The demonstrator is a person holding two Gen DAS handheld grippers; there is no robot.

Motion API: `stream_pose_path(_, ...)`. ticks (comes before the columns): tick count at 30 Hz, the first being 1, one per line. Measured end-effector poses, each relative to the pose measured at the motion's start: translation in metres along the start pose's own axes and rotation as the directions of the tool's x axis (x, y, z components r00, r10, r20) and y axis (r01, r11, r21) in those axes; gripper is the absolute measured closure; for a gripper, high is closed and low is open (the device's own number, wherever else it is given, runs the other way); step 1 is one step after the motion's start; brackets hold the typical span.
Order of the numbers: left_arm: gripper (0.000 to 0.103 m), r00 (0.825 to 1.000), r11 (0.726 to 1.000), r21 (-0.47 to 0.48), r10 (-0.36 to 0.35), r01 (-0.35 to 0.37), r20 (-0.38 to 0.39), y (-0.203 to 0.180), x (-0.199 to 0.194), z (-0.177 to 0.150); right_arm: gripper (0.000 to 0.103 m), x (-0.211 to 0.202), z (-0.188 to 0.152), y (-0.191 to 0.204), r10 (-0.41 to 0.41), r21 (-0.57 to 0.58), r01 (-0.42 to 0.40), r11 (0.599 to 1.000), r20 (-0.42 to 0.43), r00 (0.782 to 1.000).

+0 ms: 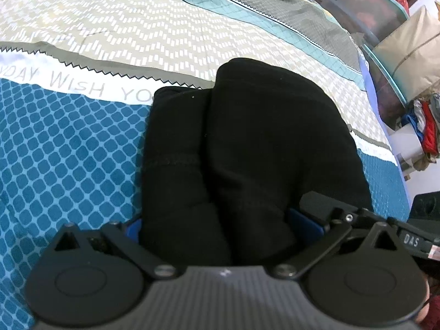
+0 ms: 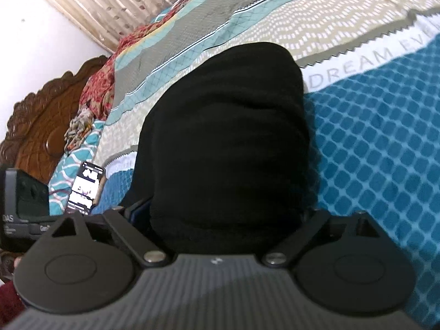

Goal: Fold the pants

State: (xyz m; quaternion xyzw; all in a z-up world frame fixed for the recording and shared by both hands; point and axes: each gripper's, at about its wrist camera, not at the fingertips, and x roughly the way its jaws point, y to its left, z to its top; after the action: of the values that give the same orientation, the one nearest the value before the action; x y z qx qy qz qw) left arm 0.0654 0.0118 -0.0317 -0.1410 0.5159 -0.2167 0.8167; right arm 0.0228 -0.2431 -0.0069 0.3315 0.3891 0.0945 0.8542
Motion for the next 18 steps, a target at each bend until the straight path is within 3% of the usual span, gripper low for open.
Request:
stream_pose_path(2, 0.011, 1.000, 1.000, 0.004, -0.011, 0.011, 0.006, -0.001, -0.004, 0.000, 0.016, -0.001, 0.000, 0.004, -0.016, -0.021, 0.016, 1.000, 0.011, 1.000)
stream_pose_path(4, 0.026, 1.000, 1.000, 0.028, -0.003, 0.003, 0.019, -0.009, -0.013, 0.001, 0.030, -0.005, -0.003, 0.017, -0.032, -0.081, 0.035, 0.996, 0.044, 0.999)
stream_pose_path(6, 0.030, 0.999, 0.998, 0.063, 0.008, -0.011, 0.042, -0.019, -0.024, 0.004, 0.037, -0.008, -0.005, 0.032, -0.044, -0.160, 0.058, 0.985, 0.089, 0.995)
stream_pose_path(11, 0.031, 0.991, 0.992, 0.119, -0.047, 0.033, 0.125, -0.042, -0.047, 0.015, 0.042, -0.019, 0.000, 0.046, -0.036, -0.267, 0.089, 0.959, 0.197, 0.980)
stream_pose_path(18, 0.031, 0.965, 0.983, 0.177, -0.094, 0.051, 0.245, -0.070, -0.063, 0.047, 0.042, -0.030, 0.029, 0.047, 0.007, -0.314, 0.105, 0.943, 0.336, 0.942)
